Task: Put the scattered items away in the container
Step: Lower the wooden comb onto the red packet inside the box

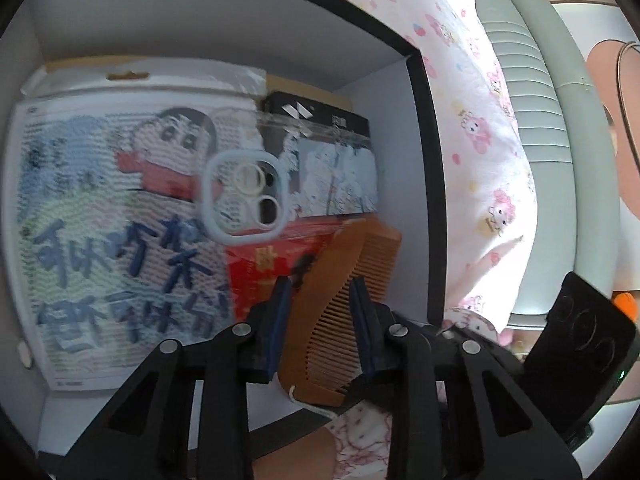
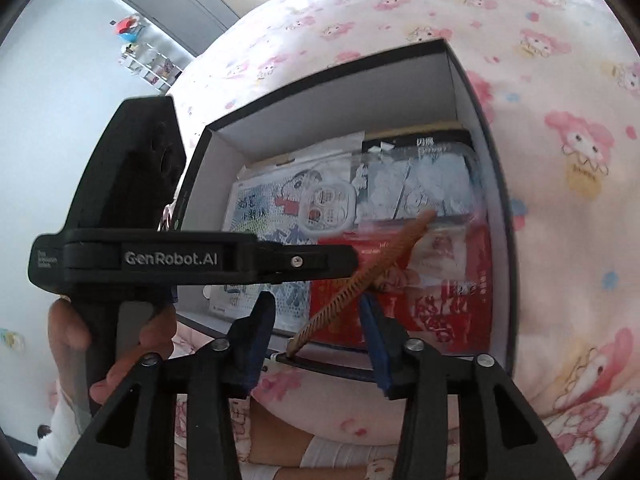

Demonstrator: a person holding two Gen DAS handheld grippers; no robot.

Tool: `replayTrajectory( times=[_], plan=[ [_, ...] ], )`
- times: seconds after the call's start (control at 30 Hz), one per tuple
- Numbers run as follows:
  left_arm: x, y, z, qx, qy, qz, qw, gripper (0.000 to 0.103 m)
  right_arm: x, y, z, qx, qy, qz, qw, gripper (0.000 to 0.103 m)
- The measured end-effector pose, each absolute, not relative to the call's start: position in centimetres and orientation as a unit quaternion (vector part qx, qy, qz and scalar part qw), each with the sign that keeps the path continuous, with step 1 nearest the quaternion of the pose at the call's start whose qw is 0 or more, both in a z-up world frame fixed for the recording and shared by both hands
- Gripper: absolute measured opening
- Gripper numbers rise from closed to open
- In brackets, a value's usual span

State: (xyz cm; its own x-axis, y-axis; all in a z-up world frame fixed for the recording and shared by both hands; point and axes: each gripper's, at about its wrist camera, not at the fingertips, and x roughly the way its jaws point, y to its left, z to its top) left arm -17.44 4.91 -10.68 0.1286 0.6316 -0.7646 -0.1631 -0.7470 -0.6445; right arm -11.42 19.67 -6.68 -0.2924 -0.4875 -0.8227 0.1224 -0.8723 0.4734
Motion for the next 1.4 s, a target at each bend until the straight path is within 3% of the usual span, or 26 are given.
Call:
replayTrajectory(
  times=[0.23, 0.37, 0.53, 0.63, 0.8, 1.03, 1.23, 1.4],
  plan=[
    [-15.9, 3.5, -11.1, -0.691, -0.158, 0.628, 0.322, 0.029, -10.3, 24.9, -5.2, 0.533, -0.179, -0.813, 0.155, 0.04],
    [-14.5, 3.8, -10.6, -0.693, -0.129, 0.63, 0.326, 0.042, -12.3, 25.5, -4.2, 0.509, -0.181, -0.828, 0.148, 0.04],
    [-14.5, 4.0, -10.9, -0.709, -0.108, 0.622, 0.314, 0.046, -14.1, 22.9, -4.2, 0.513, -0.138, -0.833, 0.157, 0.04],
    [-14.1, 4.7, -11.4, -0.723, -0.122, 0.594, 0.33, 0.046, -14.2, 22.1, -5.4, 0.523, -0.112, -0.832, 0.149, 0.04],
    [-13.5, 7.0, -12.4, -0.73, -0.082, 0.604, 0.307, 0.044, -13.9, 22.4, -6.8, 0.53, -0.121, -0.824, 0.157, 0.04],
    [-13.7, 9.3, -12.2, -0.723, -0.046, 0.631, 0.278, 0.041, -13.2, 26.3, -6.7, 0.512, -0.191, -0.819, 0.177, 0.04],
    [-14.0, 9.1, -11.2, -0.711, -0.04, 0.654, 0.257, 0.038, -12.7, 23.8, -6.6, 0.507, -0.121, -0.837, 0.165, 0.04],
    [-14.6, 8.0, -10.9, -0.704, -0.06, 0.663, 0.246, 0.038, -12.9, 23.4, -6.7, 0.502, -0.112, -0.843, 0.159, 0.04]
  ],
)
